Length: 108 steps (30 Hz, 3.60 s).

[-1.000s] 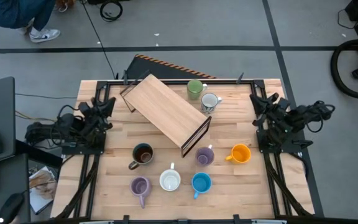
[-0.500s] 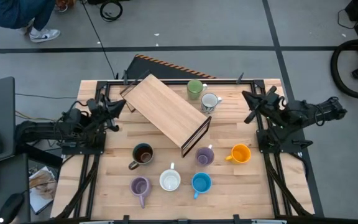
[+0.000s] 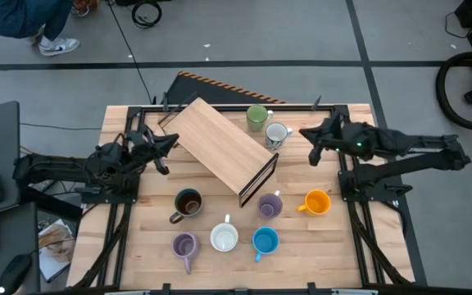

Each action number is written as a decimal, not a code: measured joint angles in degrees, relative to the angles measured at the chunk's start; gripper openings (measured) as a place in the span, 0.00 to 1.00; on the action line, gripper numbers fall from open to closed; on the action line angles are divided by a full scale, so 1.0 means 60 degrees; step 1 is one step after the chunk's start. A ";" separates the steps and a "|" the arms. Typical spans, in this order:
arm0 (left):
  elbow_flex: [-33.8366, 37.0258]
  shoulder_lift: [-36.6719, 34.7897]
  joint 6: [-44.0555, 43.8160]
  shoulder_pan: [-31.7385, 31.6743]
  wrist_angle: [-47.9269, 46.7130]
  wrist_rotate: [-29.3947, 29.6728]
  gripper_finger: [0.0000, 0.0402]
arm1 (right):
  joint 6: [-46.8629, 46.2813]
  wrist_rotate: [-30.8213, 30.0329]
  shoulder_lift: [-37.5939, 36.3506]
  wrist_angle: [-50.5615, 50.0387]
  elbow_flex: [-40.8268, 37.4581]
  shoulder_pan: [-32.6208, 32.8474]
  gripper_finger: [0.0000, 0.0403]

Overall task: Place coffee mugs
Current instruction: Put the green patterned mug on the shelf

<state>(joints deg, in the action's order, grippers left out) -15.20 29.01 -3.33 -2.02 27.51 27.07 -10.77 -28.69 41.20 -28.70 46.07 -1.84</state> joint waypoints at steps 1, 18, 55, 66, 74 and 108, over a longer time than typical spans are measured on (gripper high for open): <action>0.0000 0.0027 -0.0004 0.0000 0.0014 -0.0042 0.02 | -0.0094 0.0273 0.0166 -0.0288 0.0140 -0.0045 0.03; 0.0004 0.1201 0.0380 0.0004 0.0288 -0.2010 0.32 | -0.0951 0.1300 0.3386 -0.4858 0.3128 0.0604 0.28; 0.0011 0.1669 -0.0344 0.0000 0.0306 -0.1763 0.32 | 0.5671 0.4056 0.9716 -0.3880 0.8167 -0.4640 0.45; 0.0011 0.1669 -0.0086 -0.0011 0.0186 -0.1378 0.32 | 0.6469 0.4006 1.1278 -0.4367 0.9151 -0.4873 0.45; 0.0011 0.1665 0.0629 -0.0011 0.0328 -0.0793 0.32 | 0.6550 0.4019 1.1331 -0.4721 0.9178 -0.4785 0.51; 0.0011 0.1665 0.0841 -0.0007 0.0433 -0.0379 0.32 | 0.9075 0.4265 1.1393 -0.3317 0.7244 -0.5046 0.53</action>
<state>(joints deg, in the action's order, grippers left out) -15.14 39.00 1.72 -2.07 30.11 24.80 43.68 -3.10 109.56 -48.61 89.54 -32.12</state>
